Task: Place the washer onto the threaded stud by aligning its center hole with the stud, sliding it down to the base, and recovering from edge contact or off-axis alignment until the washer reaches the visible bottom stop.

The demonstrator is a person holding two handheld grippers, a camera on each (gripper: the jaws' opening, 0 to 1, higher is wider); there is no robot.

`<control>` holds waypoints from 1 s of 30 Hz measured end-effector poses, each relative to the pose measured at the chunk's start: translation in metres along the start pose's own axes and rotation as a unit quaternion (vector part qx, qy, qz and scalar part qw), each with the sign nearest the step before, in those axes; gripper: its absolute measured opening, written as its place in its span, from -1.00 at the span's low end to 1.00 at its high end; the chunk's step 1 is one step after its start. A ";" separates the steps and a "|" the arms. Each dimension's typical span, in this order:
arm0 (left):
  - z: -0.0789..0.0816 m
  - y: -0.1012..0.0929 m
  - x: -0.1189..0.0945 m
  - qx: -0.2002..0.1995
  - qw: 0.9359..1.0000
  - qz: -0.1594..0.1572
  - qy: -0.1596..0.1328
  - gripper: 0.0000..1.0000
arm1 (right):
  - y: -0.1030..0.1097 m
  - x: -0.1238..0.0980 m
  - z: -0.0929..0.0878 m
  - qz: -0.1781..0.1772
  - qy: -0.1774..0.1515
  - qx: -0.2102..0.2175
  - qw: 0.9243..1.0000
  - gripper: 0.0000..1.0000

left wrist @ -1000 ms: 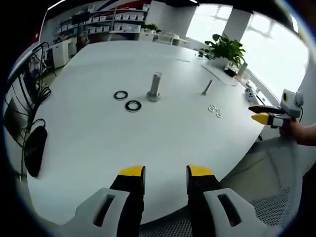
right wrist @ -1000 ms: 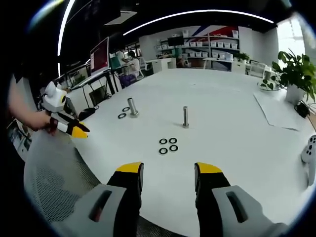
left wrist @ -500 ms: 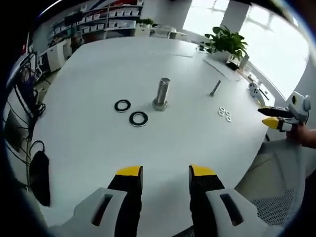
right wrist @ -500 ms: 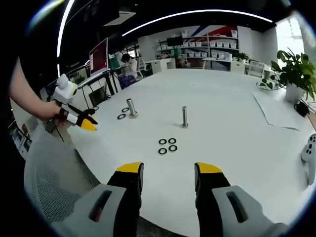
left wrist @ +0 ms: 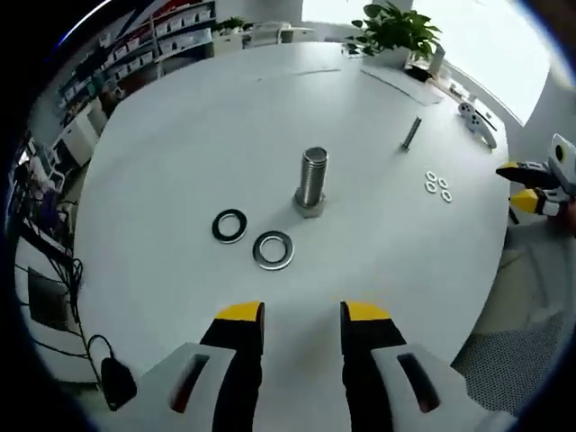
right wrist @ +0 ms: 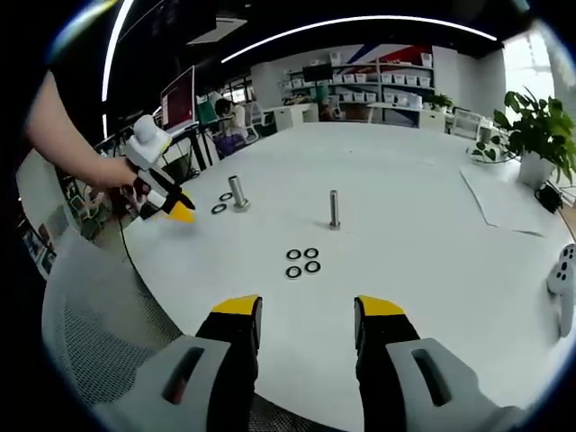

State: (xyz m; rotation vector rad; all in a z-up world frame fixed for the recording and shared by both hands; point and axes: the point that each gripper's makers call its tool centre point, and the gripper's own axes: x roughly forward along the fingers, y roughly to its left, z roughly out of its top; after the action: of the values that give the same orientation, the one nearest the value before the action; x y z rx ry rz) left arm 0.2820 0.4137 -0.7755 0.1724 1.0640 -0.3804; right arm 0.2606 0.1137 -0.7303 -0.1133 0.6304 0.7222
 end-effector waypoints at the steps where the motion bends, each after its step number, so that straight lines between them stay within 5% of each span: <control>1: 0.003 0.002 0.001 0.000 1.000 0.000 0.000 -0.36 | 0.000 0.000 0.000 0.000 0.001 0.000 1.000 -0.12; 9: 0.010 0.012 0.019 0.018 0.999 0.007 0.036 -0.36 | -0.003 0.000 -0.002 -0.008 0.005 -0.001 1.000 -0.12; 25: 0.027 0.013 0.035 0.025 0.998 -0.007 0.054 -0.40 | -0.004 0.000 -0.004 -0.011 0.008 0.003 1.000 -0.13; 29: 0.028 0.016 0.037 0.079 0.995 0.006 0.063 -0.47 | -0.004 0.000 -0.003 -0.011 0.009 0.002 1.000 -0.14; 30: 0.029 0.012 0.038 0.061 0.996 0.001 0.062 -0.49 | -0.004 0.000 -0.004 -0.011 0.009 0.002 1.000 -0.14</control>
State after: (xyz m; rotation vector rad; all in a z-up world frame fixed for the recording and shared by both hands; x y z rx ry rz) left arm 0.3263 0.4073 -0.7954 0.3084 1.1639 -0.4382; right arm 0.2617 0.1094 -0.7338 -0.1229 0.6466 0.6990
